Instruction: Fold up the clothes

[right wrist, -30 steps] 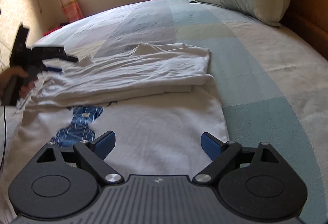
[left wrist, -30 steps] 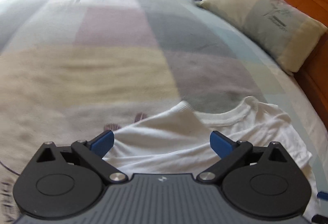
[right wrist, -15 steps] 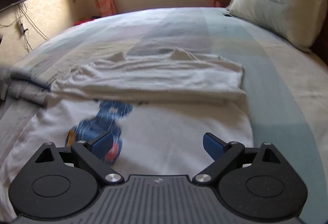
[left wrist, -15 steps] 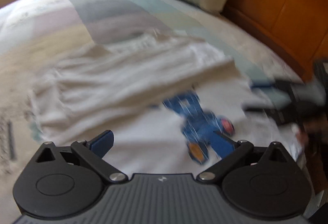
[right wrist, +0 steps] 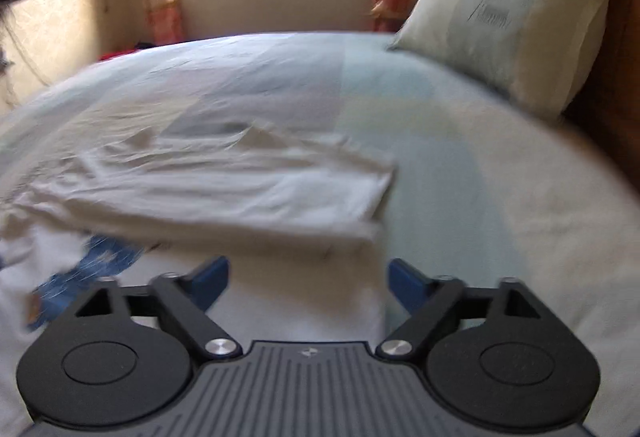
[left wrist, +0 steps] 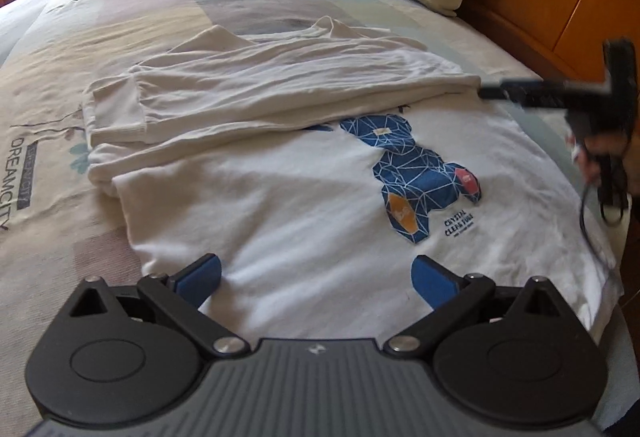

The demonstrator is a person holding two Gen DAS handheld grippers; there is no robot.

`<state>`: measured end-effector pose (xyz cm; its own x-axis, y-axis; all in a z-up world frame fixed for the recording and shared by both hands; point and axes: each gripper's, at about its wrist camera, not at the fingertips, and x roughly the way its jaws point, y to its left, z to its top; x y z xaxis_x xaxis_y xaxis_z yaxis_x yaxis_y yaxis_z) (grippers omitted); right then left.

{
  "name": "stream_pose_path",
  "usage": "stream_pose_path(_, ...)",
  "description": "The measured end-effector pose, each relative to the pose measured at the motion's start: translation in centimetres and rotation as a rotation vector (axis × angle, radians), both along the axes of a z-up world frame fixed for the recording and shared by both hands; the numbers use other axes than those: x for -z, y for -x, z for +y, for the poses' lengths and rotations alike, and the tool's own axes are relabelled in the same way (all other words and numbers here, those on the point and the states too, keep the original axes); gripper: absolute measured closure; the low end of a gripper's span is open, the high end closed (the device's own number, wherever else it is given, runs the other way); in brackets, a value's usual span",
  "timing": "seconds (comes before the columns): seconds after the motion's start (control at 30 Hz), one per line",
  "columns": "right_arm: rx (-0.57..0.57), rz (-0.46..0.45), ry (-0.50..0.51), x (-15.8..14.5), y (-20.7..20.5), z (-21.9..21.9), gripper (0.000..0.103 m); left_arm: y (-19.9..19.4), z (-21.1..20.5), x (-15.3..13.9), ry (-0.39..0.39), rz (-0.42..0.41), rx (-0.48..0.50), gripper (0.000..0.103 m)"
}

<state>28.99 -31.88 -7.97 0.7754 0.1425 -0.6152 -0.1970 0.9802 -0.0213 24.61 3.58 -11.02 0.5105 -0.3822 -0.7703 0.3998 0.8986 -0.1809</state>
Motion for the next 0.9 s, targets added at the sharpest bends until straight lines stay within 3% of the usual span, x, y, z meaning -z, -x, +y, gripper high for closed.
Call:
stream_pose_path(0.13,0.017,0.028,0.154,1.2,-1.9,-0.7,0.064,0.1,-0.2,0.5,0.009,-0.022,-0.005,0.001)
stream_pose_path(0.3,-0.057,-0.049,0.221,2.0,-2.0,-0.2,0.072,0.0,0.1,0.5,0.035,-0.022,-0.012,0.001)
stream_pose_path(0.33,-0.073,-0.06,0.246,2.1,-2.2,0.3,0.091,0.0,0.1,0.4,0.034,-0.021,-0.011,0.001)
stream_pose_path(0.37,-0.081,-0.062,0.265,2.2,-2.6,0.7,0.097,0.0,0.1,0.4,0.031,-0.02,-0.01,0.001)
stream_pose_path(0.47,-0.05,-0.077,0.269,2.4,-2.4,0.5,0.097,0.1,0.0,0.4,0.023,-0.026,-0.009,0.001)
stream_pose_path(0.57,0.014,-0.054,0.138,2.8,-1.8,-1.4,0.097,0.1,0.1,0.5,0.022,-0.029,-0.009,0.001)
stream_pose_path(0.63,0.021,-0.049,0.114,2.8,-1.4,-1.6,0.096,0.1,0.2,0.5,0.023,-0.029,-0.009,0.001)
stream_pose_path(0.73,0.065,-0.015,0.123,1.6,-1.4,-2.0,0.082,0.0,0.5,0.4,0.033,-0.021,-0.009,0.001)
stream_pose_path(0.83,0.128,-0.037,0.133,-0.2,-1.1,-2.3,0.082,0.0,0.6,0.3,0.044,-0.019,-0.013,0.001)
stream_pose_path(0.9,0.109,-0.072,0.066,-1.4,-1.2,-2.1,0.082,0.1,0.5,0.5,0.041,-0.029,-0.014,0.001)
